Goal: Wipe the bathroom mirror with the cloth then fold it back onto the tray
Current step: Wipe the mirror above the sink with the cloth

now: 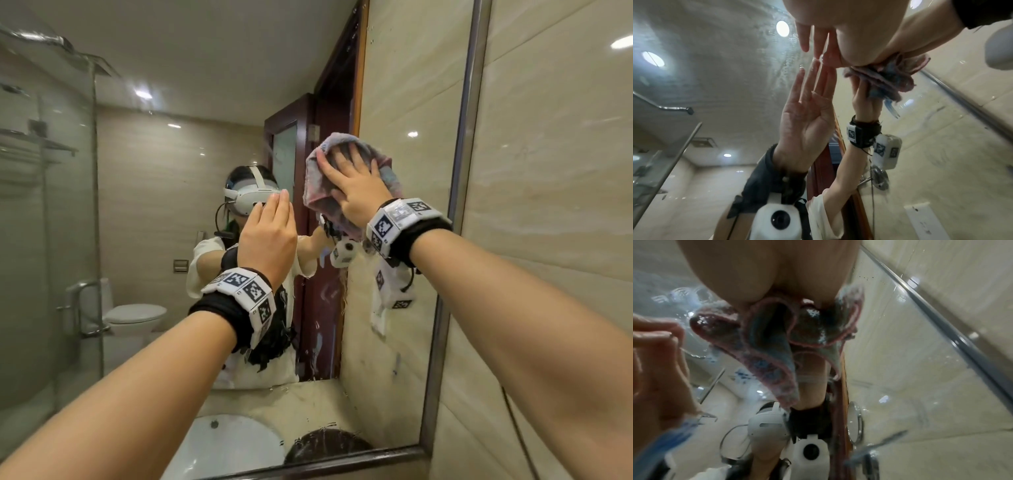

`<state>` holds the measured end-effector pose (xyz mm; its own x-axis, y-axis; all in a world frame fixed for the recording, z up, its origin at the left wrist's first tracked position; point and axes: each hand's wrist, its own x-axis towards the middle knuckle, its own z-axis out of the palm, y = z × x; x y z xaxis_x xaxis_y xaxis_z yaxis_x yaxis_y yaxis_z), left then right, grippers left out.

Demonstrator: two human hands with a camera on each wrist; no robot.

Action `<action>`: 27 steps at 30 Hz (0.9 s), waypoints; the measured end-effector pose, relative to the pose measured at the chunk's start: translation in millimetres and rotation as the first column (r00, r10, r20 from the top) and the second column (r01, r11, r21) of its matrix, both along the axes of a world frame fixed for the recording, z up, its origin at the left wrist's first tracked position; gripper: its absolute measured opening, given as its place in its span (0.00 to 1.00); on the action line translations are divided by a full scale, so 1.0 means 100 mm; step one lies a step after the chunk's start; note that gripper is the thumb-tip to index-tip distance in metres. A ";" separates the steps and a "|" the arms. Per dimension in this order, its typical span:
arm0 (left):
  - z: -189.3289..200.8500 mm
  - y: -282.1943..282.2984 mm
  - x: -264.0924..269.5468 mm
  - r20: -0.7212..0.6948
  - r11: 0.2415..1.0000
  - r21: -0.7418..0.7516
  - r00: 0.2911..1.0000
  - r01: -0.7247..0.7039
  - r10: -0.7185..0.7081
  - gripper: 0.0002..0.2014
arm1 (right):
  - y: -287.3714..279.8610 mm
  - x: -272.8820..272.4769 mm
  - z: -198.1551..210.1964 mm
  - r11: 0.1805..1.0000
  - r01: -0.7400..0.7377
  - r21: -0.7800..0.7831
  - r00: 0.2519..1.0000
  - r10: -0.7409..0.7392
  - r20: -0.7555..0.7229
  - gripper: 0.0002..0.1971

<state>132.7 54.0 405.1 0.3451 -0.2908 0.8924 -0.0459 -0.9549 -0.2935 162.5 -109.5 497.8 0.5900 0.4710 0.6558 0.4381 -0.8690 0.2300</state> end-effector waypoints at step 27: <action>-0.02 -0.03 0.25 0.132 0.992 0.096 0.989 -0.078 0.065 0.15 | -0.68 0.11 -0.24 0.874 0.039 0.485 0.996 0.006 -0.092 0.26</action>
